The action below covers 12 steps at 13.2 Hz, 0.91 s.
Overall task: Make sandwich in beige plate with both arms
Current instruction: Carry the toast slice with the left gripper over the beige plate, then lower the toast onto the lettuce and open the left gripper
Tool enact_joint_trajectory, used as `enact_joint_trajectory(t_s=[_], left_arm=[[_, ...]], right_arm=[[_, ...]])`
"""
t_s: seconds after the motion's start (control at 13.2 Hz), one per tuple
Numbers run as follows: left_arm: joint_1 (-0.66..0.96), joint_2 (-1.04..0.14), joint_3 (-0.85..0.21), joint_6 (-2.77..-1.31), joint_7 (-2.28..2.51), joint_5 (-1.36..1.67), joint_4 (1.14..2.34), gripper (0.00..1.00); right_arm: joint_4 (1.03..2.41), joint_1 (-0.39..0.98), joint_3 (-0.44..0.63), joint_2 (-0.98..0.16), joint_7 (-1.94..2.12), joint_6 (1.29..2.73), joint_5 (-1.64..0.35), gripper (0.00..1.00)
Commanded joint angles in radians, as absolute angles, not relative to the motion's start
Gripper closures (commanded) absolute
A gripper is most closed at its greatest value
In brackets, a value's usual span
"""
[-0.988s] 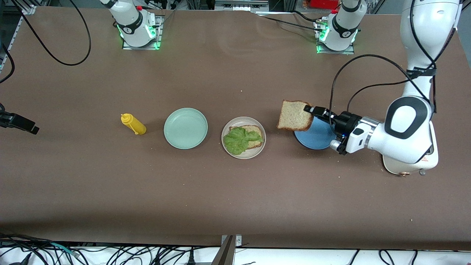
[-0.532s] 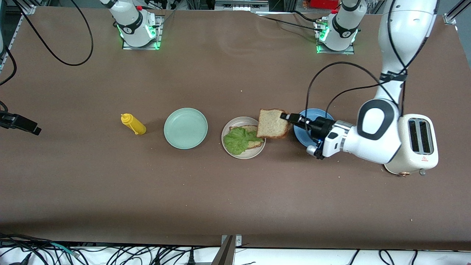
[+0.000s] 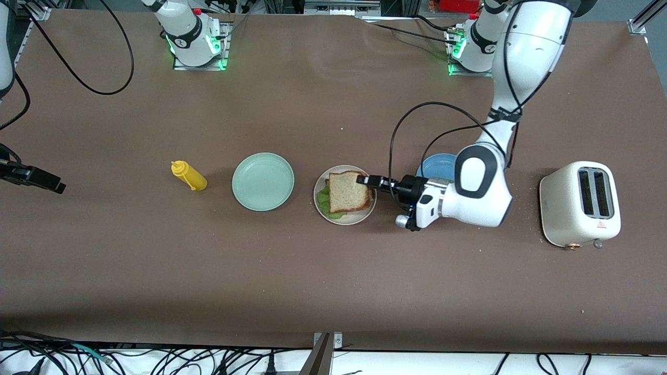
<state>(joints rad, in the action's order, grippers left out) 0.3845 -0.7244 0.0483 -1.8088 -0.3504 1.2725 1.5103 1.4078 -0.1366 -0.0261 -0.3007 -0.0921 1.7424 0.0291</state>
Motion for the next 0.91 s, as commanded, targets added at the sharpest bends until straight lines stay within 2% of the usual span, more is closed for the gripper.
enact_joint_trajectory(t_s=[0.0,0.68,0.76,0.84], left_arm=[[0.446,-0.756,0.061,-1.885,-0.39,1.328,1.505,1.0],[0.449,-0.732,0.061,-1.873,-0.391,1.283,1.603,1.0],[0.449,-0.733,0.063,-1.873,-0.39,1.272,1.603,0.87],[0.452,-0.732,0.063,-1.873,-0.387,1.25,1.601,0.43]], right_arm=[[1.414,-0.133,-0.02,-0.295,-0.089,1.741,0.031,0.0],[1.413,-0.135,0.002,-0.281,-0.092,1.738,0.052,0.0],[1.413,-0.135,0.002,-0.281,-0.094,1.736,0.054,0.0],[1.413,-0.132,0.002,-0.278,-0.092,1.733,0.066,0.0]])
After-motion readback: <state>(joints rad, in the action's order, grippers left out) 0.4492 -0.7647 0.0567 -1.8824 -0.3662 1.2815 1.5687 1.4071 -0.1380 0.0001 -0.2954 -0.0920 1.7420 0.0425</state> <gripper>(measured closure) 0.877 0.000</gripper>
